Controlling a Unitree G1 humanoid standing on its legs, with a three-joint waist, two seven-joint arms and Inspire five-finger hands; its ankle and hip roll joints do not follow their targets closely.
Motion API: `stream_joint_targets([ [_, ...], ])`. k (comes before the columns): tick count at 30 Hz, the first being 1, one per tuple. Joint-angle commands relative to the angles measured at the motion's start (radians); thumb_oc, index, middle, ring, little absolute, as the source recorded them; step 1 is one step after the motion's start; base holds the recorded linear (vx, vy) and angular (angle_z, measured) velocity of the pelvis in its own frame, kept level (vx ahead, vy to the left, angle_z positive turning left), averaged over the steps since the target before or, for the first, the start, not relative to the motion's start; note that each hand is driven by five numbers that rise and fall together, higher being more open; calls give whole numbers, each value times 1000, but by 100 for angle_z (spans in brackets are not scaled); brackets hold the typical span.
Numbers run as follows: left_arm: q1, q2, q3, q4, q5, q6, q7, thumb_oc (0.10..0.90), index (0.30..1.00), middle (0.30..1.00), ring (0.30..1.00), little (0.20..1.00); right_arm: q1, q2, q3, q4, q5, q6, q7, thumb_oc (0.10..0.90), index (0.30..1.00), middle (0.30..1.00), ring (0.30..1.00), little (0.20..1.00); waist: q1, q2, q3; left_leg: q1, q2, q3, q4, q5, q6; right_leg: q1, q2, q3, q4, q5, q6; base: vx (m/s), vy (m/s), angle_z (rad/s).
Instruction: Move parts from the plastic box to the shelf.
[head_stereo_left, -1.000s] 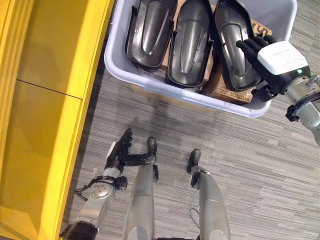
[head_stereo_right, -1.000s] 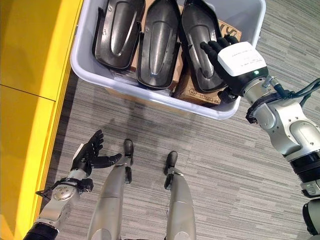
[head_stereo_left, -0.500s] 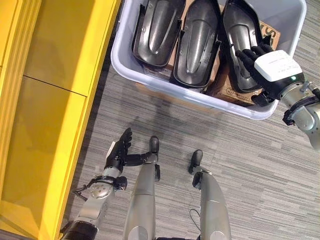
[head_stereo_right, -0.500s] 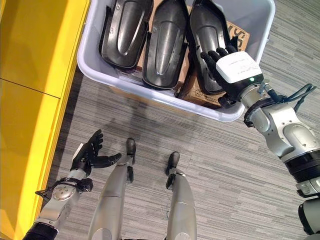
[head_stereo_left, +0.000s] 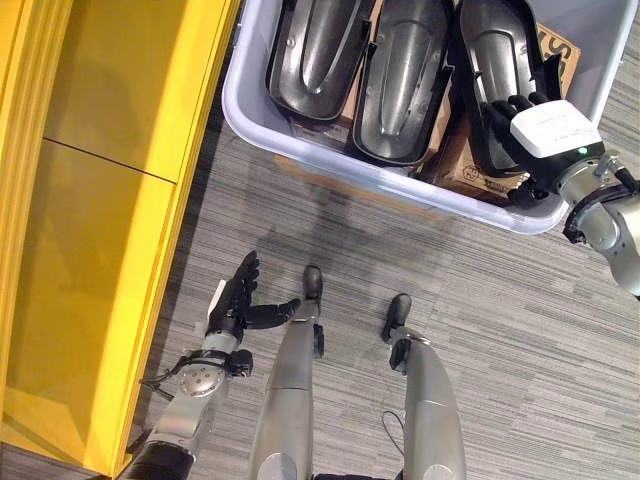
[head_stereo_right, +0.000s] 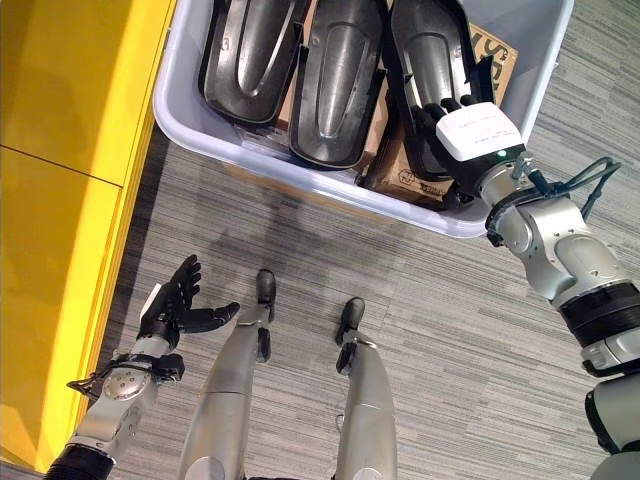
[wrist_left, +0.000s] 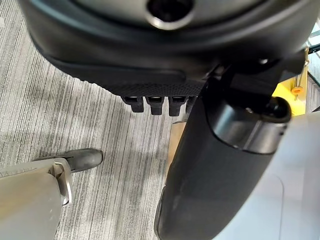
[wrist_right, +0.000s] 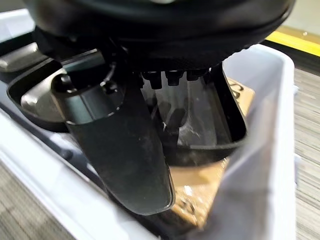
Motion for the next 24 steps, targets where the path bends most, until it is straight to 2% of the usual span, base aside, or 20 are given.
stream_joint_targets([
  [1,36,23,-2,-111,-18,-86,13,900,1000,1000,1000,1000,-138,-76,-4,5,-35,20,-67,900,1000,1000,1000,1000,-4,53,-13,11,14,-118,94,-147,-57,42,-21,24,-23,31,32,0,0,0],
  [13,34,34,-10,-104,-27,-95,17,900,1000,1000,1000,1000,-229,-71,74,99,-35,29,-92,900,1000,1000,1000,1000,-2,62,-13,-7,15,-120,84,-136,-60,14,-17,23,-16,31,30,0,0,0],
  [22,39,34,-6,-106,-32,-101,23,900,1000,1000,1000,1000,-214,-71,73,140,-51,39,-99,900,1000,1000,1000,1000,-3,71,-13,-32,14,-125,92,-134,-60,-12,-18,23,-1,28,29,0,0,0],
  [24,41,38,-2,-118,-36,-106,29,900,1000,1000,1000,1000,-201,-49,56,173,-40,48,-117,900,1000,1000,1000,1000,-3,80,-13,-57,11,-128,109,-136,-59,-38,-18,26,19,22,28,0,0,0],
])
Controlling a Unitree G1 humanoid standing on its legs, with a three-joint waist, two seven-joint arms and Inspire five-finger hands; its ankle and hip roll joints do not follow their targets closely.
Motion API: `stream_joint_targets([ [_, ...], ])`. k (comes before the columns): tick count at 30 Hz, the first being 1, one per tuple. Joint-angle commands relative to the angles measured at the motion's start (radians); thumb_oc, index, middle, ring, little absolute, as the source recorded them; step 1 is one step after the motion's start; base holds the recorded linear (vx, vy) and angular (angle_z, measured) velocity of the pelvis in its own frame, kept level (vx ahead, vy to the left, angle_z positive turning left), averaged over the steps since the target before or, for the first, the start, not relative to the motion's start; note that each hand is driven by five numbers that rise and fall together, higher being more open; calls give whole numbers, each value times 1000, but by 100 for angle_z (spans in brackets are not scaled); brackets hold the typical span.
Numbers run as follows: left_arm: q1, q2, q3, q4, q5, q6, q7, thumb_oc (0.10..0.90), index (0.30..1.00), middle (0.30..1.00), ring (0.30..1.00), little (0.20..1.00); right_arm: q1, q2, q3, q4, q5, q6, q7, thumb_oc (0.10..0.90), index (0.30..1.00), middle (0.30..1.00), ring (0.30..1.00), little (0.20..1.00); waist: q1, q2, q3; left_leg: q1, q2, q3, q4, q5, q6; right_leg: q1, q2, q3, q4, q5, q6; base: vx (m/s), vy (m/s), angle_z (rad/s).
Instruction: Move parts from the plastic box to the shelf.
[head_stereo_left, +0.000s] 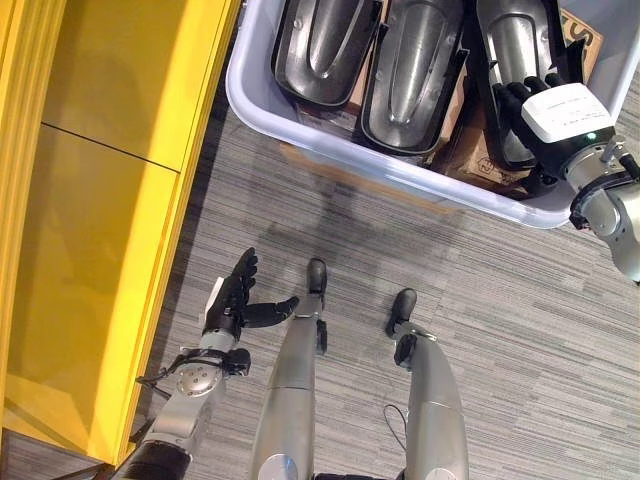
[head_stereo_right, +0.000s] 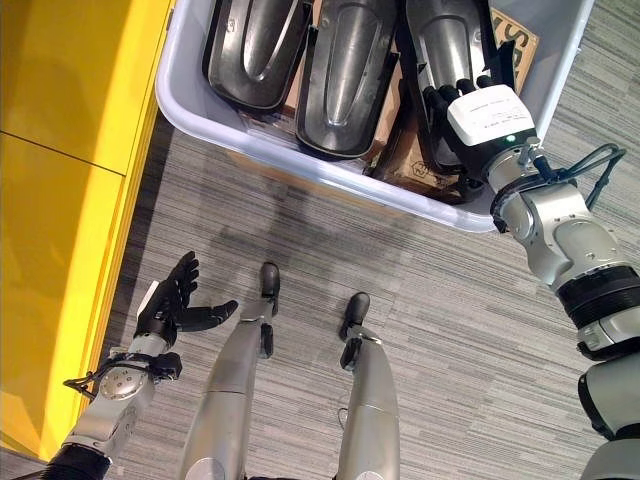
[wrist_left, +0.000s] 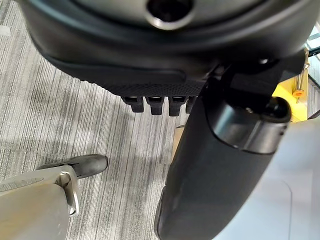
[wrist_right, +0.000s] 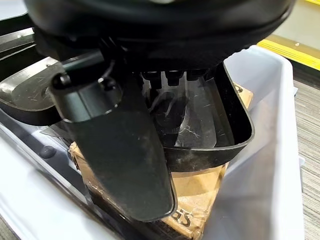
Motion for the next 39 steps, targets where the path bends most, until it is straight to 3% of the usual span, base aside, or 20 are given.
stream_joint_targets([
  [1,41,19,2,-117,-34,-87,22,900,1000,1000,1000,1000,-101,-67,-20,24,-4,39,-76,900,1000,1000,1000,1000,-12,73,-13,-18,21,-125,111,-151,-51,12,-5,26,-10,26,34,0,0,0],
  [4,42,27,4,-131,-31,-92,29,900,1000,1000,1000,1000,-107,-51,-24,42,7,43,-90,900,1000,1000,1000,1000,-6,80,-13,-30,21,-134,144,-185,-56,-4,-4,38,31,-9,38,36,-12,0],
  [14,58,34,25,-204,-50,-114,63,900,1000,1000,1000,1000,-127,-1,-32,132,40,65,-120,900,1000,1000,1000,1000,-3,118,-13,-196,3,-140,280,-213,-46,-182,-26,63,195,-49,27,-21,3,0],
  [16,58,31,23,-204,-56,-116,68,900,1000,1000,1000,1000,-136,14,-23,161,60,66,-122,627,618,618,618,618,-1,120,-13,-219,2,-140,291,-212,-45,-205,-30,63,204,-47,27,-40,12,-2],
  [17,57,30,22,-205,-56,-116,70,900,1000,1000,1000,1000,-136,18,-16,163,64,65,-120,451,371,371,371,371,-1,122,-13,-229,3,-138,294,-211,-45,-215,-33,63,207,-45,27,-31,13,-2],
  [18,55,29,20,-202,-56,-117,72,900,1000,1000,1000,1000,-139,22,-6,160,65,63,-117,400,300,300,300,300,-1,122,-13,-238,3,-138,299,-210,-45,-224,-34,64,212,-43,27,-24,12,-3],
  [28,25,24,3,-164,-58,-112,51,900,1000,1000,1000,1000,-56,0,-10,102,88,32,-85,400,300,300,300,300,-3,116,-13,-200,6,-138,280,-200,-55,-192,-43,48,209,-52,25,-7,-10,6],
  [39,7,28,-19,-62,-61,-91,0,900,1000,1000,1000,1000,106,-16,-117,-23,109,-10,-61,400,300,300,300,300,0,70,-36,85,11,-151,112,-168,-74,134,-39,-23,35,-31,41,38,-32,14],
])
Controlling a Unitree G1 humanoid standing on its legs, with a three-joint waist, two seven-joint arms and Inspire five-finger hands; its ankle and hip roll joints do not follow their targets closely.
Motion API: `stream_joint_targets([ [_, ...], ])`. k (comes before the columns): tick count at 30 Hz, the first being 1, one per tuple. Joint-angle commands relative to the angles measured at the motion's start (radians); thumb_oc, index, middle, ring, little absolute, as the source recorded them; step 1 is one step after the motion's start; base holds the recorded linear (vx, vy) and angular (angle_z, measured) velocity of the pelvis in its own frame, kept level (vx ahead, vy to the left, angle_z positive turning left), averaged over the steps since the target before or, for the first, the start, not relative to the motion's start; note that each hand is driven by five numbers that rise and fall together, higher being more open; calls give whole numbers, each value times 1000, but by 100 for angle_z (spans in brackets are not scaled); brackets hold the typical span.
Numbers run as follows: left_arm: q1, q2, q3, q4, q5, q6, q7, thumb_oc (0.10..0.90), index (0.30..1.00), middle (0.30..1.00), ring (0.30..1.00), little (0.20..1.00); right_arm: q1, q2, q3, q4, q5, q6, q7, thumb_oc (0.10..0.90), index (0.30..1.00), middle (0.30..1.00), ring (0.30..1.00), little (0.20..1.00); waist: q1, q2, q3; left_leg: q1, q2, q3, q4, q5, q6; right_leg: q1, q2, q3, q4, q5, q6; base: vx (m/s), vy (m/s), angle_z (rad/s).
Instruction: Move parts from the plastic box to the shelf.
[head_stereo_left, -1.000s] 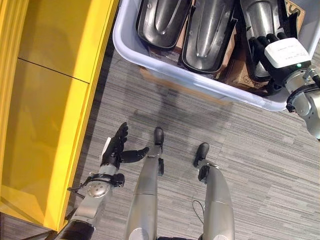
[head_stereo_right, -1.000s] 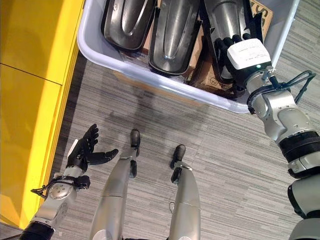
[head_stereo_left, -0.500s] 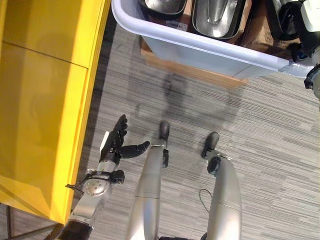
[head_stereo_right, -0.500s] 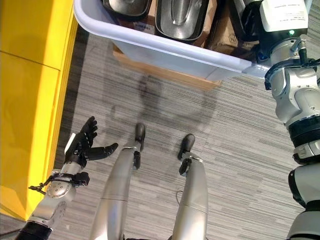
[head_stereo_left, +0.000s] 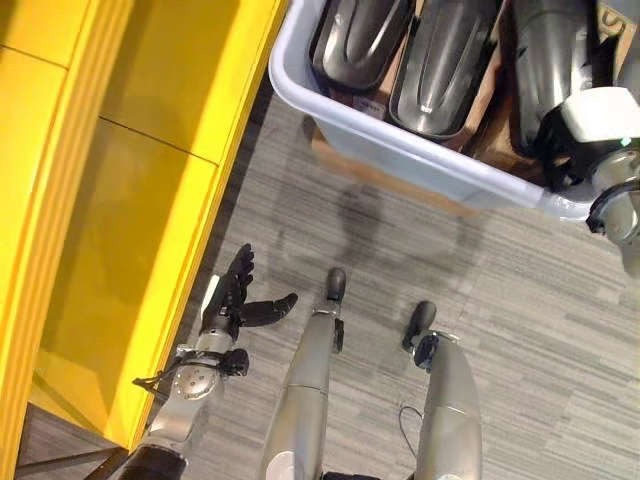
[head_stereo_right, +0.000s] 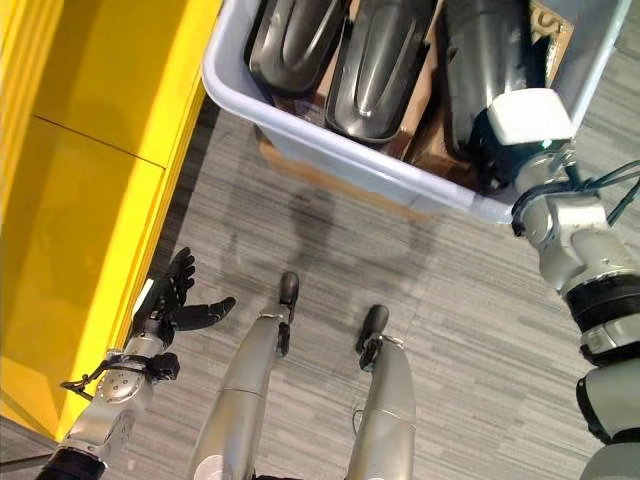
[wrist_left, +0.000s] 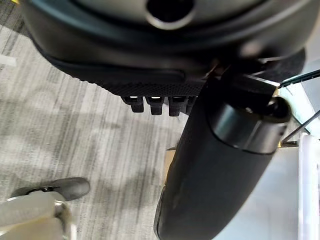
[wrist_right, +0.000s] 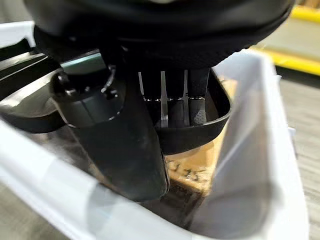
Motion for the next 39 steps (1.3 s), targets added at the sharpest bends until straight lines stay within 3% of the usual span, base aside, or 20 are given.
stream_joint_targets([
  [1,-5,6,0,-34,-22,-58,-20,900,1000,1000,1000,1000,-39,-28,-54,-45,29,-23,-48,400,300,300,300,300,-13,-7,-36,36,58,-49,12,-121,-65,58,5,24,-92,52,40,12,-29,17],
  [2,-2,10,1,-31,-23,-55,-25,900,1000,1000,1000,1000,-25,-29,-64,-46,30,-25,-47,400,300,300,300,300,-10,-12,-40,53,57,-48,-7,-89,-61,82,3,12,-122,82,36,35,-20,5],
  [5,17,18,13,-5,-22,-44,-49,900,1000,1000,1000,1000,37,-36,-99,-81,33,-44,-27,400,300,300,300,300,-6,-43,-78,168,62,-56,-74,-82,-65,219,10,-10,-212,99,48,115,-26,5],
  [16,72,25,52,25,-11,-29,-85,900,1000,1000,1000,1000,117,-75,-155,-143,27,-73,3,400,300,300,300,300,-9,-102,-179,375,85,-46,-230,-47,-74,427,30,-42,-395,153,75,115,-20,0],
  [20,99,4,74,51,-5,-21,-90,900,1000,1000,1000,1000,129,-95,-187,-207,36,-82,10,400,300,300,300,300,-16,-128,-251,492,110,-17,-353,-13,-81,525,41,-46,-512,193,94,110,-14,-13],
  [31,164,-47,121,66,29,2,-99,900,1000,1000,1000,1000,231,-92,-287,-368,59,-116,57,400,300,300,300,300,-38,-149,-388,667,127,59,-488,9,-86,646,51,-27,-626,230,113,78,13,-12],
  [39,190,-89,144,87,61,6,-83,900,1000,1000,1000,1000,232,-64,-317,-457,105,-130,71,400,300,300,300,300,-49,-139,-460,771,130,112,-569,32,-93,709,43,-8,-658,230,125,3,12,-27],
])
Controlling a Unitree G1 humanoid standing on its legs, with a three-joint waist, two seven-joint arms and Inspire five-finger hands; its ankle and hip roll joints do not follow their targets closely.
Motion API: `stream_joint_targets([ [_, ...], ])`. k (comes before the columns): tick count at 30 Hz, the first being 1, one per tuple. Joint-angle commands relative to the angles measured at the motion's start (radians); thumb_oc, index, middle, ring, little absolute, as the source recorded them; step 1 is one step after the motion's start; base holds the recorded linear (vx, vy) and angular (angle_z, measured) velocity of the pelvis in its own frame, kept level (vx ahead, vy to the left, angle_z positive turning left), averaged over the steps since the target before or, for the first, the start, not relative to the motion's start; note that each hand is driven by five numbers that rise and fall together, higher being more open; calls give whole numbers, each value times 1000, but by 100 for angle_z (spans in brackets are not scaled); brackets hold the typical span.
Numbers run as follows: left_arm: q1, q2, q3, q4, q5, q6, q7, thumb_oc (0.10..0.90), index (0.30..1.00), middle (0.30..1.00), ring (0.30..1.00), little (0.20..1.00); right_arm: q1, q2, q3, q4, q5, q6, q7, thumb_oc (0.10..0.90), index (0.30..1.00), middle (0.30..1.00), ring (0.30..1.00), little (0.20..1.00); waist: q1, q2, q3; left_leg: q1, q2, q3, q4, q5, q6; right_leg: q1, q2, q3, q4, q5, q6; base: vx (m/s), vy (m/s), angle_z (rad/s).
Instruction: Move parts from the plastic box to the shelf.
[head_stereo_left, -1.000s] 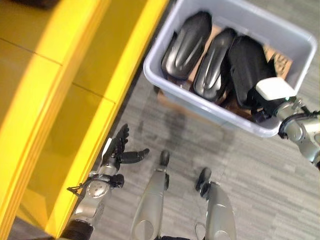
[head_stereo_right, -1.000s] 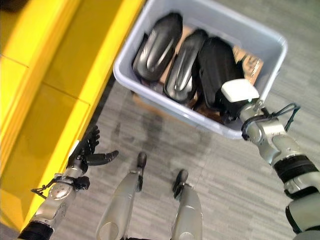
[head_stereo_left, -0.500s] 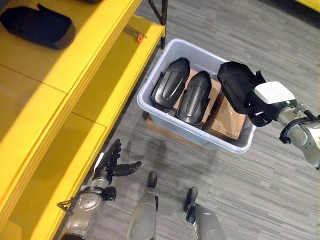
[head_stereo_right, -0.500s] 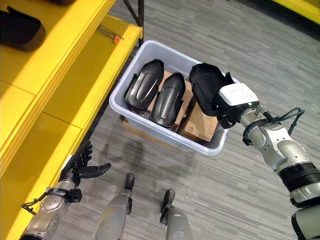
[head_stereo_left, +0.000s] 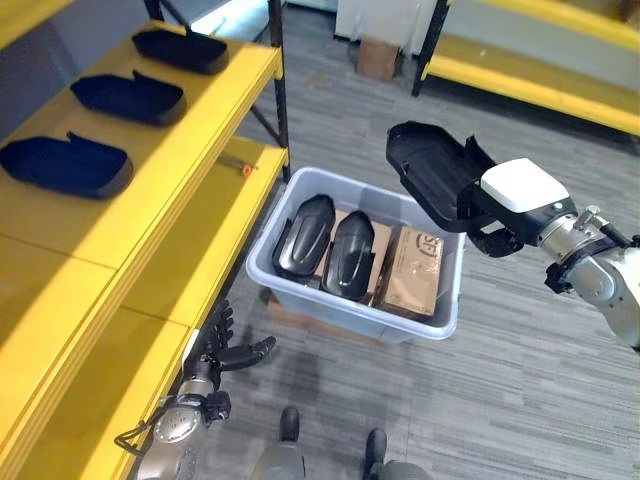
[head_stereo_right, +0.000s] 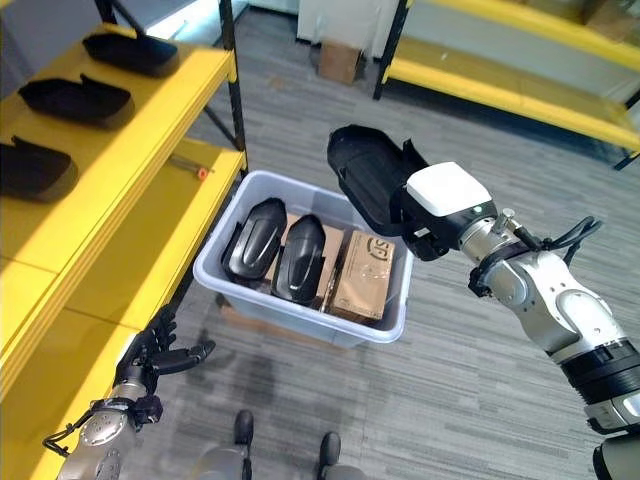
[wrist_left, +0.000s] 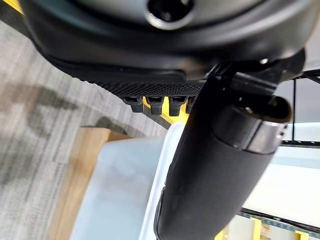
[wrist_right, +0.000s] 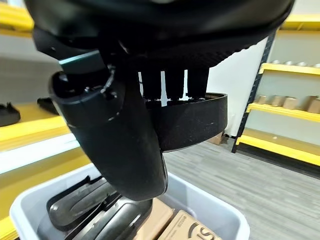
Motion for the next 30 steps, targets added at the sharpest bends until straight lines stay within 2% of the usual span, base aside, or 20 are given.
stream_joint_targets([
  [1,-4,24,-29,-5,45,-59,3,900,1000,1000,1000,1000,-93,-28,-90,-24,74,4,-74,400,300,300,300,300,25,1,-165,15,88,-14,-19,-51,-74,-58,-59,-32,75,-7,84,-32,-27,-1],
  [5,3,20,-26,-5,41,-59,7,900,1000,1000,1000,1000,-105,-16,-91,-44,87,4,-72,400,300,300,300,300,26,8,-173,21,92,-23,-21,-47,-76,-52,-58,-41,94,-28,77,-23,-39,9],
  [6,11,21,-24,-8,38,-56,11,900,1000,1000,1000,1000,-133,-8,-71,-45,90,0,-72,400,300,300,300,300,35,15,-173,20,103,-33,-12,-46,-76,-55,-48,-39,135,-58,67,-11,-52,14],
  [7,11,21,-24,-8,38,-56,11,900,1000,1000,1000,1000,-133,-8,-71,-45,90,0,-72,400,300,300,300,300,35,15,-173,20,103,-33,-12,-46,-76,-55,-48,-39,135,-58,67,-47,-130,12],
  [9,18,32,-11,-20,27,-58,18,900,1000,1000,1000,1000,-182,-9,-47,-51,102,-4,-79,400,300,300,300,300,52,16,-153,-2,126,-62,45,-45,-79,-64,-13,-25,186,-108,36,-74,-173,16],
  [12,54,15,31,-45,4,-63,36,900,1000,1000,1000,1000,-286,9,22,-33,109,-7,-98,400,300,300,300,300,92,20,-125,-34,150,-92,118,-48,-86,-63,17,-38,193,-128,9,-86,-213,19],
  [13,65,9,41,-54,-2,-63,40,900,1000,1000,1000,1000,-314,8,39,-29,113,-7,-100,400,300,300,300,300,103,25,-114,-47,155,-104,123,-29,-94,-64,26,-46,188,-129,2,-126,-189,7],
  [16,73,2,57,-69,-14,-69,48,900,1000,1000,1000,1000,-358,-21,59,-35,125,-8,-109,400,300,300,300,300,135,48,-84,-106,160,-157,72,91,-141,-80,40,-106,174,-136,-13,-178,-116,26],
  [17,72,1,56,-70,-14,-68,48,900,1000,1000,1000,1000,-360,-22,60,-35,126,-9,-109,400,300,300,300,300,130,49,-88,-114,159,-164,69,98,-140,-84,40,-112,171,-131,-13,-184,-41,76],
  [18,71,-2,45,-75,-23,-68,36,900,1000,1000,1000,1000,-350,-45,50,-29,125,-5,-118,400,300,300,300,300,139,56,-73,-142,161,-159,36,161,-152,-98,28,-163,180,-136,-17,-197,-21,132],
  [19,68,1,40,-82,-18,-66,33,900,1000,1000,1000,1000,-336,-65,31,-42,119,-6,-127,400,300,300,300,300,129,50,-70,-148,181,-130,39,157,-144,-114,13,-187,186,-131,-20,-310,-34,128],
  [20,54,1,28,-91,-18,-62,24,900,1000,1000,1000,1000,-295,-89,-9,-49,98,-4,-148,400,300,300,300,300,96,53,-69,-138,247,-11,44,153,-134,-131,-16,-254,208,-141,-21,-208,-20,127],
  [21,53,4,25,-91,-18,-61,24,900,1000,1000,1000,1000,-281,-90,-22,-54,97,-4,-147,400,300,300,300,300,99,51,-70,-139,246,-13,43,154,-134,-133,-17,-256,212,-144,-21,-82,-8,98],
  [22,49,-2,22,-98,-25,-61,20,900,1000,1000,1000,1000,-261,-101,-35,-52,80,-2,-152,400,300,300,300,300,80,57,-74,-121,272,19,39,141,-148,-138,-27,-265,239,-168,-16,43,31,144],
  [23,44,-8,15,-105,-29,-61,18,900,1000,1000,1000,1000,-240,-110,-52,-52,66,3,-157,400,300,300,300,300,70,66,-74,-114,295,41,36,154,-157,-143,-37,-280,266,-176,-16,15,46,166],
  [24,35,-13,7,-100,-31,-59,21,900,1000,1000,1000,1000,-213,-120,-76,-54,59,9,-160,400,300,300,300,300,56,73,-71,-101,322,92,35,161,-161,-143,-49,-301,295,-184,-15,-39,119,158],
  [25,25,-27,1,-106,-37,-57,22,900,1000,1000,1000,1000,-173,-123,-107,-69,51,15,-163,400,300,300,300,300,30,94,-81,-83,354,169,27,150,-164,-138,-70,-342,326,-193,-10,-37,91,128],
  [26,26,-27,-1,-107,-37,-57,22,900,1000,1000,1000,1000,-162,-124,-117,-74,51,15,-162,400,300,300,300,300,32,94,-80,-80,354,169,25,149,-164,-137,-71,-342,329,-195,-10,40,148,98],
  [28,30,-30,-7,-115,-32,-56,20,900,1000,1000,1000,1000,-124,-110,-151,-87,46,19,-156,400,300,300,300,300,33,113,-98,-57,348,170,-22,150,-168,-137,-83,-353,355,-191,2,77,153,74],
  [30,24,-27,-11,-115,-24,-57,21,900,1000,1000,1000,1000,-101,-102,-165,-93,52,17,-156,400,300,300,300,300,34,114,-102,-59,343,173,-20,145,-165,-134,-97,-363,370,-191,5,77,151,33],
])
